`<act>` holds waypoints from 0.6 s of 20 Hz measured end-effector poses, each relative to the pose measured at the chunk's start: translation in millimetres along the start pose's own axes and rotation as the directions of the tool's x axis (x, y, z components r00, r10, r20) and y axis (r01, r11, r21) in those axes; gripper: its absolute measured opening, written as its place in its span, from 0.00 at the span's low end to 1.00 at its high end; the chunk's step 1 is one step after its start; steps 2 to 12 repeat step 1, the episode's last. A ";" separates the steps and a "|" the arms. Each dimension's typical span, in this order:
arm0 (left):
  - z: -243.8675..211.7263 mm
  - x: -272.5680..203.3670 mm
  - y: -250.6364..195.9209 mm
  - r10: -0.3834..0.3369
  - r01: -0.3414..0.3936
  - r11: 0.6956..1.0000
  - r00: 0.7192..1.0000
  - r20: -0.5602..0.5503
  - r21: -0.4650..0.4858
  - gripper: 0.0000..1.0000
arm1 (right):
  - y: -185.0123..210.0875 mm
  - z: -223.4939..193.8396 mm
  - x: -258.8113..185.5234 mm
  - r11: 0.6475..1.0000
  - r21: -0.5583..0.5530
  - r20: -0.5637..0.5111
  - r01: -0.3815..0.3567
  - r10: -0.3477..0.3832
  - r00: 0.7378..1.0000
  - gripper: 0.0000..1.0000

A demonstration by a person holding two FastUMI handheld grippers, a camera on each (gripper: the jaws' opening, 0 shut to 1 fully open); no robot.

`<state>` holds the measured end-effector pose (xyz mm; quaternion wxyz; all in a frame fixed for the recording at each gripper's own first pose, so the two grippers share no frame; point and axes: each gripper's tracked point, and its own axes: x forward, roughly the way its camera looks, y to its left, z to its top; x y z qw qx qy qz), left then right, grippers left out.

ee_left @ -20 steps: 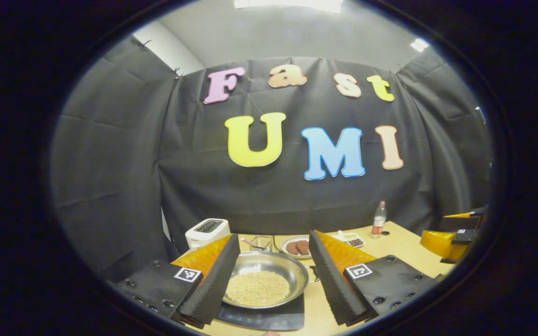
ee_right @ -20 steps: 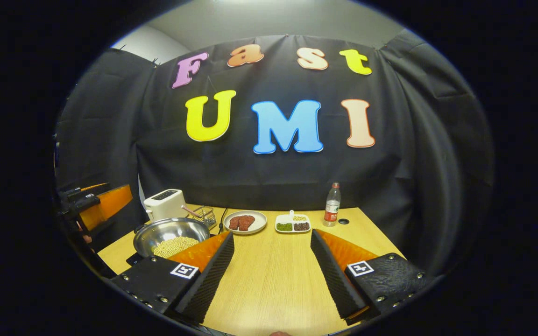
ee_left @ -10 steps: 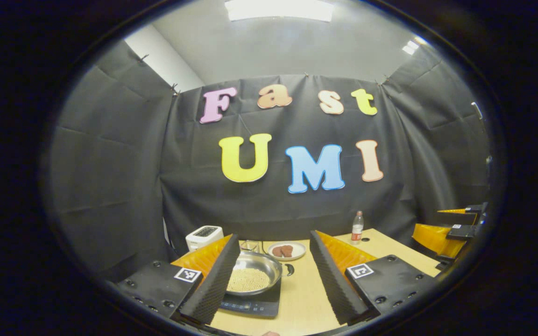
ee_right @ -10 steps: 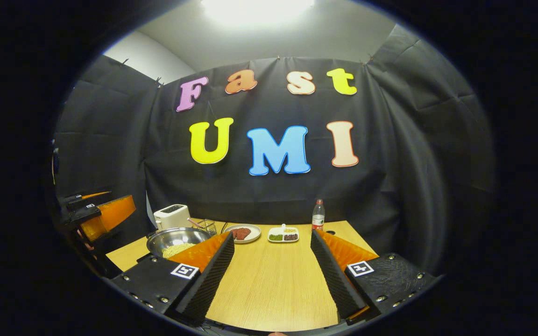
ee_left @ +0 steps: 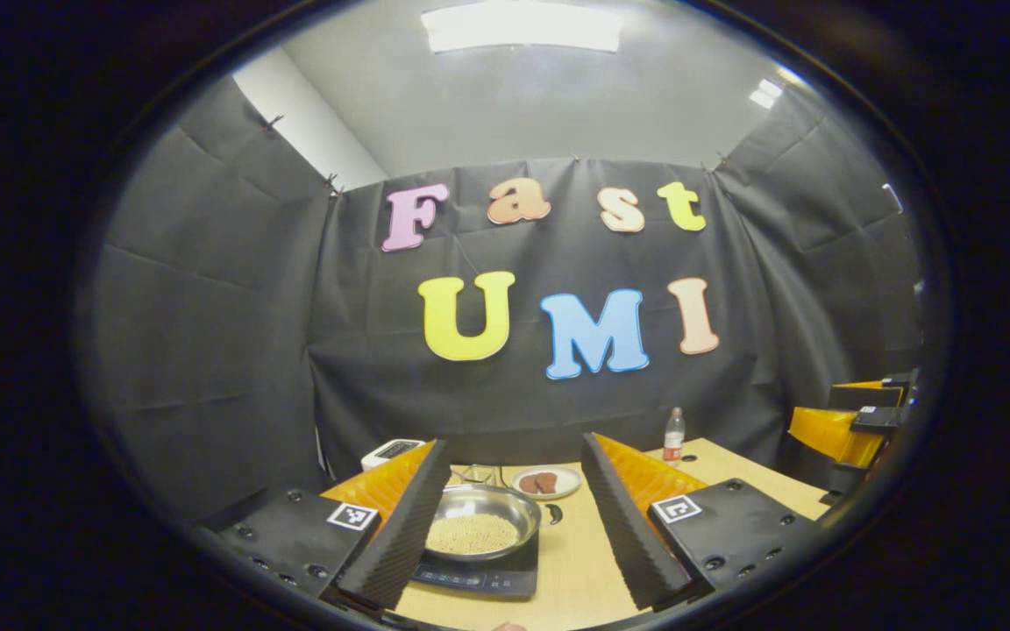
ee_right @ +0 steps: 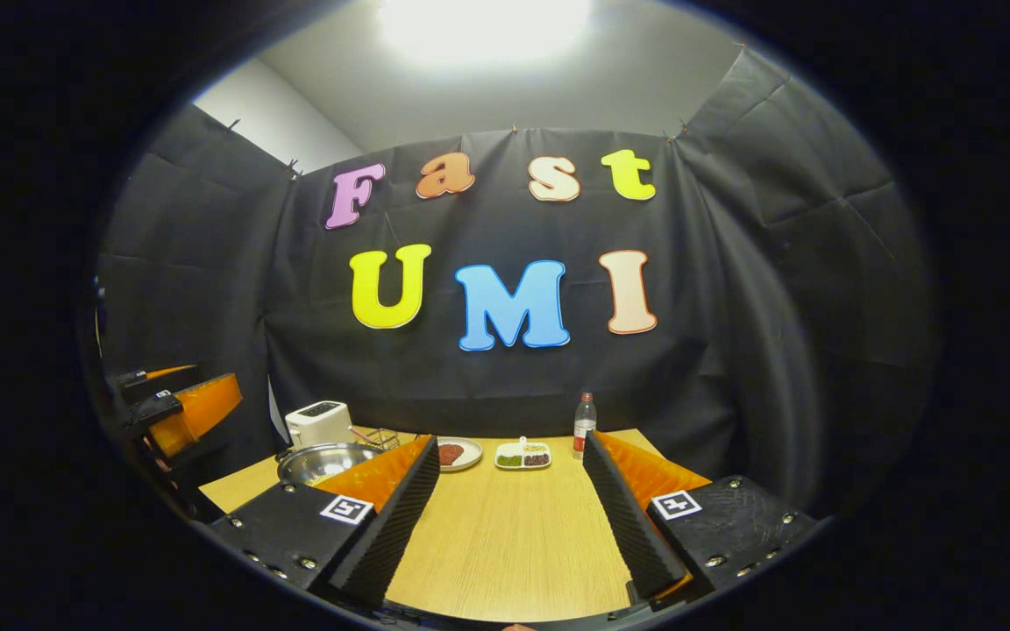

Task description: First push the handle of the pot to place it horizontally, then grasp the pot with both hands and set it on the induction cooktop.

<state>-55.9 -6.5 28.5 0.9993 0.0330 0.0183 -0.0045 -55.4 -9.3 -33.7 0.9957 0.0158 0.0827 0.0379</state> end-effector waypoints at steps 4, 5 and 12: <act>-1.0 -2.1 -0.3 -0.004 0.004 1.000 1.000 0.001 0.001 1.00 | -0.3 -1.6 0.1 1.000 0.002 -0.005 0.003 -0.003 1.000 1.00; -1.0 -2.1 -0.3 -0.004 0.004 1.000 1.000 0.001 0.001 1.00 | -0.3 -1.6 0.1 1.000 0.002 -0.005 0.003 -0.003 1.000 1.00; -1.0 -2.1 -0.3 -0.004 0.004 1.000 1.000 0.001 0.001 1.00 | -0.3 -1.6 0.1 1.000 0.002 -0.005 0.003 -0.003 1.000 1.00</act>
